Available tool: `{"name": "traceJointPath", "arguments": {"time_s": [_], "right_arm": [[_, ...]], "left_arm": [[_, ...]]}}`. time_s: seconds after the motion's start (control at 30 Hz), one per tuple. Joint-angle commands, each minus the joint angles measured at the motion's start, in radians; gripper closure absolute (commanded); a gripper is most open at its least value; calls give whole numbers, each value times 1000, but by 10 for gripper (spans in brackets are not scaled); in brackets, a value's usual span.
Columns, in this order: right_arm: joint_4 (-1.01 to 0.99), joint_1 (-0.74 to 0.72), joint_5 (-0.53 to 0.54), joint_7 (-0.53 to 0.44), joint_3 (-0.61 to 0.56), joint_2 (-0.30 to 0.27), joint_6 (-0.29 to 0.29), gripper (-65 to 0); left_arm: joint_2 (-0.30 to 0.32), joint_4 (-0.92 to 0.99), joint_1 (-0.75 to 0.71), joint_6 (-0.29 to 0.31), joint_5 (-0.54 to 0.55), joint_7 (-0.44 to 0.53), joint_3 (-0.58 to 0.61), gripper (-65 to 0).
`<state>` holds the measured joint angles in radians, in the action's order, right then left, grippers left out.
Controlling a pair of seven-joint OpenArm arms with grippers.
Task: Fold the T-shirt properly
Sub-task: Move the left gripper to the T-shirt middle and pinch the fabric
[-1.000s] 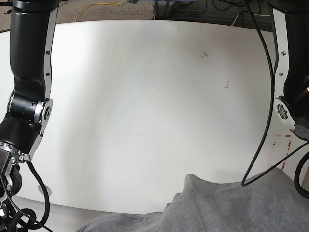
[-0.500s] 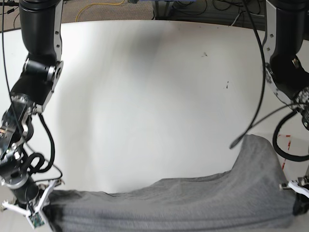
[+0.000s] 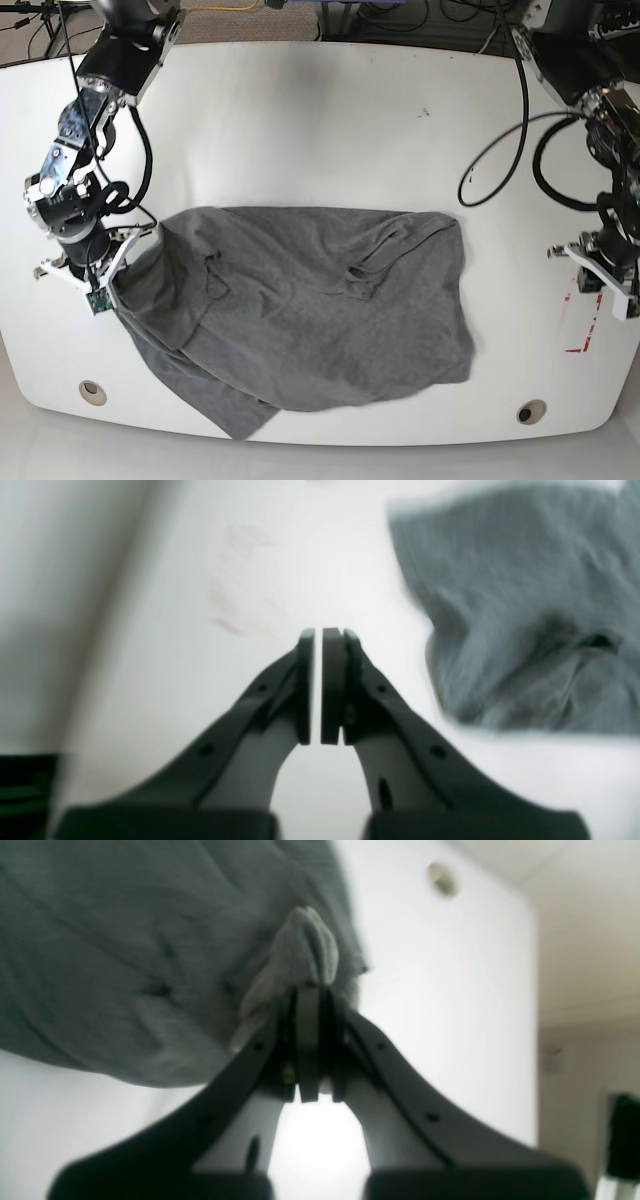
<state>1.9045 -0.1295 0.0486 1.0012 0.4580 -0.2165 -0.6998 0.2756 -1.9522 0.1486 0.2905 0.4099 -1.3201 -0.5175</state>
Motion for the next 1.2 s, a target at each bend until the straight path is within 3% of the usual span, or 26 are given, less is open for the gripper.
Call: {"name": "traceJointPath", "arguments": {"time_s": [0.0, 0.33, 0.73, 1.07, 1.17], "right_arm": [[22, 44, -11, -46, 20, 1, 2, -2], [20, 205, -8, -137, 26, 38, 2, -2], [23, 215, -6, -141, 22, 38, 2, -2], [22, 215, -5, -143, 22, 39, 2, -2], [22, 215, -5, -143, 22, 39, 2, -2]], "left_arm": [[30, -19, -43, -4, 24, 23, -30, 0], [30, -17, -221, -4, 82, 115, -22, 0], [-60, -8, -157, -4, 79, 116, 150, -15], [-160, 83, -28, -10, 76, 149, 343, -440], [-180, 142, 9, -10, 76, 169, 376, -507]]}}
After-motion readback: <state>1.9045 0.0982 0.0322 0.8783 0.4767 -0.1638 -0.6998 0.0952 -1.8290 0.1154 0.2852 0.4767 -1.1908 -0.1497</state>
